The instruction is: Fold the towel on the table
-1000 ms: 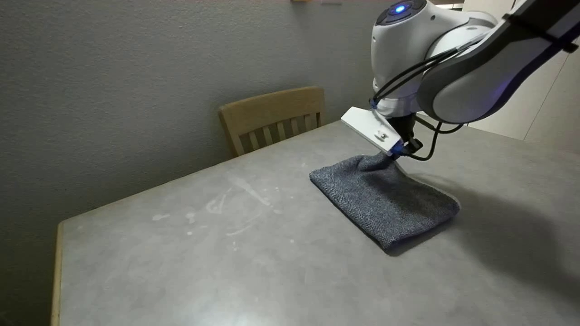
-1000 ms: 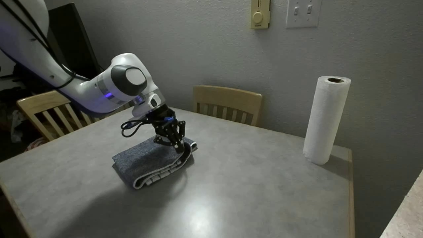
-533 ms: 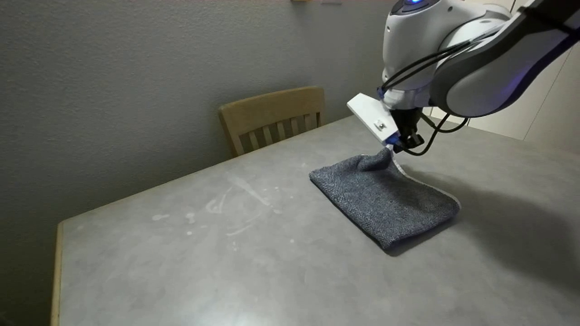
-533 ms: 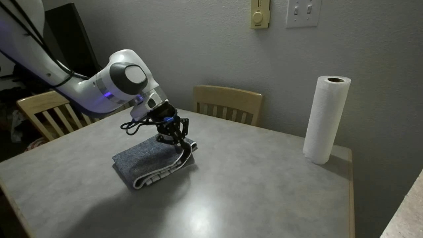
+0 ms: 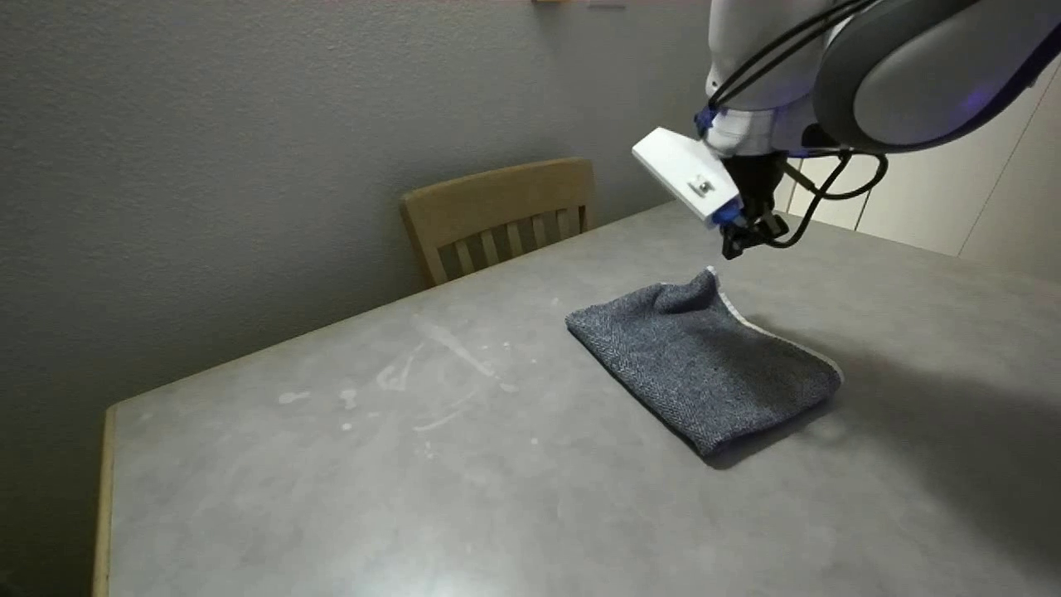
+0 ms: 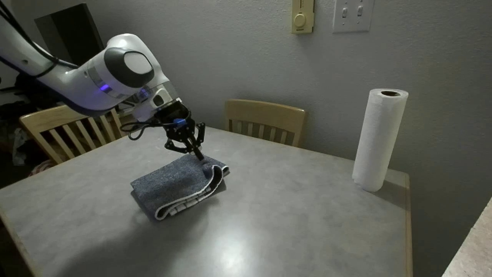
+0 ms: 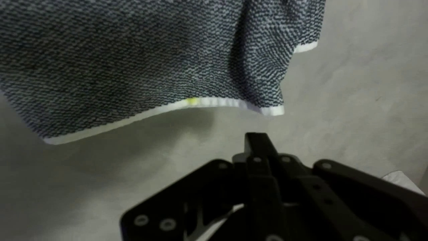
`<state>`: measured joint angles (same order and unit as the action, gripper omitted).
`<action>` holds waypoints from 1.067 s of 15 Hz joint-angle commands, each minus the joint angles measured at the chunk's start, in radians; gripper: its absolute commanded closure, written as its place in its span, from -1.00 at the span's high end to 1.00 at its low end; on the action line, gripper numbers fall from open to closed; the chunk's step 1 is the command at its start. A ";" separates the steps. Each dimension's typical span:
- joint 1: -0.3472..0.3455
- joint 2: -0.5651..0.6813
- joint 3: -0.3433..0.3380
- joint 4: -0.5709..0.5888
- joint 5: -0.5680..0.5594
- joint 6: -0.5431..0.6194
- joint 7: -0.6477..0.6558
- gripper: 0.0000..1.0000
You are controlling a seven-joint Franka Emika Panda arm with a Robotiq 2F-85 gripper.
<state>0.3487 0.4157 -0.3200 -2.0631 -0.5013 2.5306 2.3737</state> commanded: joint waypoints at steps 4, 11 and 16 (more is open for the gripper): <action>-0.120 -0.212 0.173 -0.116 0.078 -0.086 -0.220 -1.00; -0.200 -0.291 0.264 -0.148 0.217 -0.152 -0.450 -0.23; -0.208 -0.265 0.282 -0.137 0.257 -0.137 -0.516 0.01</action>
<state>0.1596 0.1516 -0.0570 -2.2021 -0.2389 2.3969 1.8540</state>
